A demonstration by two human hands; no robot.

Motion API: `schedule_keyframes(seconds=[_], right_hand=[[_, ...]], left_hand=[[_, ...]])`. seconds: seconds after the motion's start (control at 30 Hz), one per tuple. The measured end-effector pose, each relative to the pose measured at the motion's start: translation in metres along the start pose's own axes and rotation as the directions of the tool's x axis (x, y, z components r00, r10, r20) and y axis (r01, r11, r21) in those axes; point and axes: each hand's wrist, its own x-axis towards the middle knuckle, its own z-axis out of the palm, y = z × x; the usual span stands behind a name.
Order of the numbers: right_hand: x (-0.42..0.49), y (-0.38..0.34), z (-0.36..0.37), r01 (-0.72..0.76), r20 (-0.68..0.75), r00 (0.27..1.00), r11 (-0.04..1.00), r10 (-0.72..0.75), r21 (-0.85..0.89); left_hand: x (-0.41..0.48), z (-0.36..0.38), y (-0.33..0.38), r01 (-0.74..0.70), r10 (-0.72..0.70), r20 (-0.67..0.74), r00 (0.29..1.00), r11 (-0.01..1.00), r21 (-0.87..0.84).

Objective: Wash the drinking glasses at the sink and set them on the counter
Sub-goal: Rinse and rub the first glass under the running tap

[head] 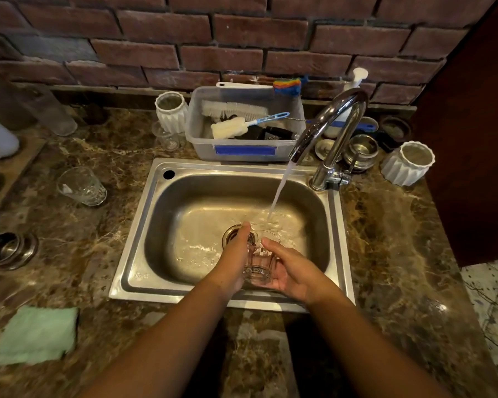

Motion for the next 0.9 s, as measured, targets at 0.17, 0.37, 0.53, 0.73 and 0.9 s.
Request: schedule_keyframes(seconds=[0.17, 0.37, 0.53, 0.73, 0.9], right_hand=[[0.000, -0.001, -0.005, 0.000, 0.012, 1.000, 1.000, 0.000, -0.009], [-0.006, -0.009, -0.027, 0.093, -0.013, 0.995, 0.981, -0.097, -0.171], [-0.024, -0.028, -0.057, 0.196, -0.064, 0.967, 0.879, -0.247, -0.434], [-0.045, -0.054, -0.105, 0.292, -0.167, 0.884, 0.795, -0.436, -0.532], [-0.050, -0.071, -0.143, 0.388, -0.297, 0.727, 0.727, -0.619, -0.566]], left_hand=[[-0.002, 0.002, 0.001, -0.001, 0.001, 0.008, 1.000, 1.000, 0.026], [0.001, 0.011, -0.003, -0.086, 0.084, 0.025, 0.996, 0.988, 0.128], [0.001, 0.032, -0.010, -0.156, 0.138, 0.083, 0.987, 0.945, 0.286], [0.005, 0.047, -0.034, -0.285, 0.208, 0.198, 0.958, 0.767, 0.574], [0.008, 0.035, -0.080, -0.297, 0.242, 0.209, 0.947, 0.421, 0.857]])
